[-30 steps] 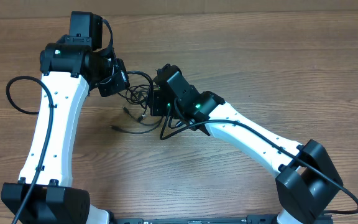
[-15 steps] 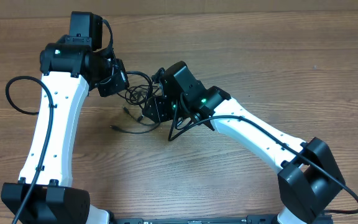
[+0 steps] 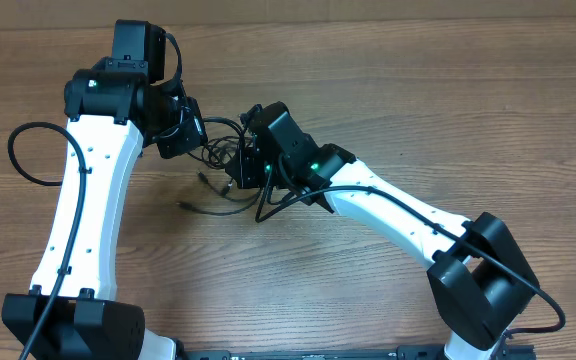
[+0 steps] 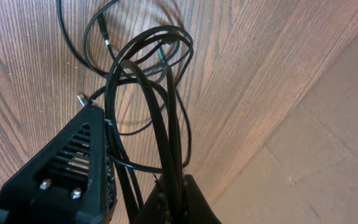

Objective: Untangle cables

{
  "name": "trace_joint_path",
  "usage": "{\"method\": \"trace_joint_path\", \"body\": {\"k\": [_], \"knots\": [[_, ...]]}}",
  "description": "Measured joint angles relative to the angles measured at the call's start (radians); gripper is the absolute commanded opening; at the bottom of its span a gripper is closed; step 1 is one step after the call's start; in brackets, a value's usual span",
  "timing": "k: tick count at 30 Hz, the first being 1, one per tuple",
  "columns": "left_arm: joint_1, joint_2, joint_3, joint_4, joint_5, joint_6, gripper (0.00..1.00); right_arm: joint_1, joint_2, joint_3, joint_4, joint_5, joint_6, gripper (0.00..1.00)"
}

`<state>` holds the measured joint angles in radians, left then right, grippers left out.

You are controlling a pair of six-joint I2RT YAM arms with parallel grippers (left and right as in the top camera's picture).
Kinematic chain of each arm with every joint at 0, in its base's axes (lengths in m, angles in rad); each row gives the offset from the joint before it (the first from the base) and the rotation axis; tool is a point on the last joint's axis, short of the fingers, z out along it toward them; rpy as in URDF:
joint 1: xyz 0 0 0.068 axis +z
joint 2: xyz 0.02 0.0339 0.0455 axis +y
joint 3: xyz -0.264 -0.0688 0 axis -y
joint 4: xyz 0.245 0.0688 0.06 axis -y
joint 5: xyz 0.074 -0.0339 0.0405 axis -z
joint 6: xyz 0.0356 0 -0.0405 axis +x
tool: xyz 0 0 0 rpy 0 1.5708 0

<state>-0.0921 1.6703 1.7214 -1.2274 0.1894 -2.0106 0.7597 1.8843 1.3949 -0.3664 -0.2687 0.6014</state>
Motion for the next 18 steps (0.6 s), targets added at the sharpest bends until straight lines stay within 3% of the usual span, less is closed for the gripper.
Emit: {"method": "trace_joint_path", "body": {"k": [3, 11, 18], "knots": [[0.0, 0.0, 0.0, 0.0, 0.0, 0.0, 0.04, 0.0, 0.0, 0.0, 0.001, 0.014, 0.006, 0.04], [0.001, 0.0, 0.0, -0.016, -0.058, 0.001, 0.04, -0.001, -0.003, 0.0, -0.039, -0.003, -0.017, 0.04], [0.043, 0.0, 0.0, -0.027, -0.183, 0.081, 0.04, -0.033, -0.163, -0.001, -0.098, -0.338, -0.303, 0.04]]}}
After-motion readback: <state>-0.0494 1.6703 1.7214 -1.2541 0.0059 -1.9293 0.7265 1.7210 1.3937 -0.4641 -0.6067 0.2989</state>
